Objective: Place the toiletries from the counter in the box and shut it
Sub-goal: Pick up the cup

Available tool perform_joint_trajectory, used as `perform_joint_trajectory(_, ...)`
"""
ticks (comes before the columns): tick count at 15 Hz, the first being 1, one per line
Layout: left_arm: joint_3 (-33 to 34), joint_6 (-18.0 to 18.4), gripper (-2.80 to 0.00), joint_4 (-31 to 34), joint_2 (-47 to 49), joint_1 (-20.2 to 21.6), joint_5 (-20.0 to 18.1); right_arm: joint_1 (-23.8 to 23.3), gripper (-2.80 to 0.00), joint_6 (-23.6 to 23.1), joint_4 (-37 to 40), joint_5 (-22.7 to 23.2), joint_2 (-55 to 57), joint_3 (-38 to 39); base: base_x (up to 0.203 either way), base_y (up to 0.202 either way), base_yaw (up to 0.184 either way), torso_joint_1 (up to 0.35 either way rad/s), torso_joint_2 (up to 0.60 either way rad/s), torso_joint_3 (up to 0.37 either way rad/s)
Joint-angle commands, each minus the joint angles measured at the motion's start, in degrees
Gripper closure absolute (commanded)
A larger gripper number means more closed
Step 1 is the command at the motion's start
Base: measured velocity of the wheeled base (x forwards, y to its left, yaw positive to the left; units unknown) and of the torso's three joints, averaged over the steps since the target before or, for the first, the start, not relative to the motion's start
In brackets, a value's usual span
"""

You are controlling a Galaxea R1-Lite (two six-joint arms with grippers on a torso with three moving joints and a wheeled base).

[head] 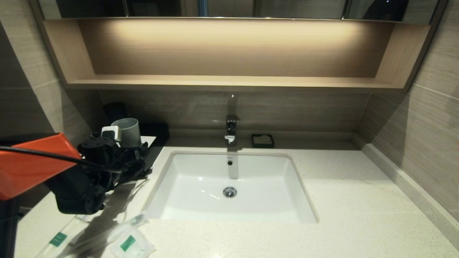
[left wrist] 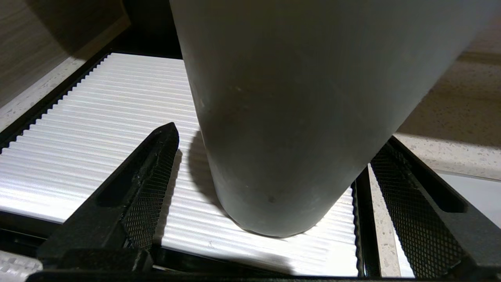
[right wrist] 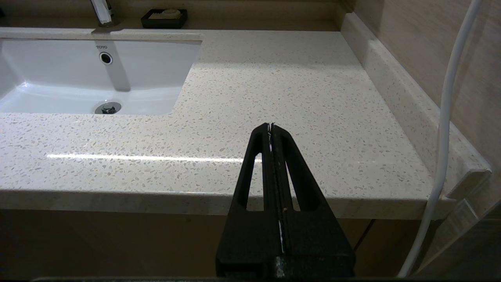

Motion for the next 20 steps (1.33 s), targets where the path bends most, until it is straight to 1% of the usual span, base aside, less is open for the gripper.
perform_joint_trajectory(1, -0.63, -0.07, -2.80, -0.46, 0.66, 0.02, 0.08, 0.01, 0.00, -0.08, -0.02, 0.01, -0.09, 0.07, 0.000, 0.000, 0.000, 0.000, 0.00, 0.000)
perform_joint_trajectory(12, -2.82, -1.04, -2.80, -0.44, 1.71, -0.07, 0.08, 0.01, 0.00, -0.08, -0.02, 0.01, -0.09, 0.07, 0.000, 0.000, 0.000, 0.000, 0.00, 0.000)
perform_joint_trajectory(15, -3.60, -1.04, -2.80, -0.53, 2.23, -0.07, 1.31, 0.01, 0.00, 0.00, -0.02, 0.01, -0.09, 0.09, 0.000, 0.000, 0.000, 0.000, 0.00, 0.000)
perform_joint_trajectory(19, -4.08, -1.04, -2.80, -0.70, 2.21, -0.07, 1.40, 0.01, 0.00, -0.05, -0.02, 0.01, -0.09, 0.05, 0.000, 0.000, 0.000, 0.000, 0.00, 0.000)
perform_joint_trajectory(20, -4.22, -1.04, 0.00, -0.70, 2.32, -0.05, 1.40, 0.01, 0.00, 0.00, -0.02, 0.01, -0.09, 0.07, 0.000, 0.000, 0.000, 0.000, 0.00, 0.000)
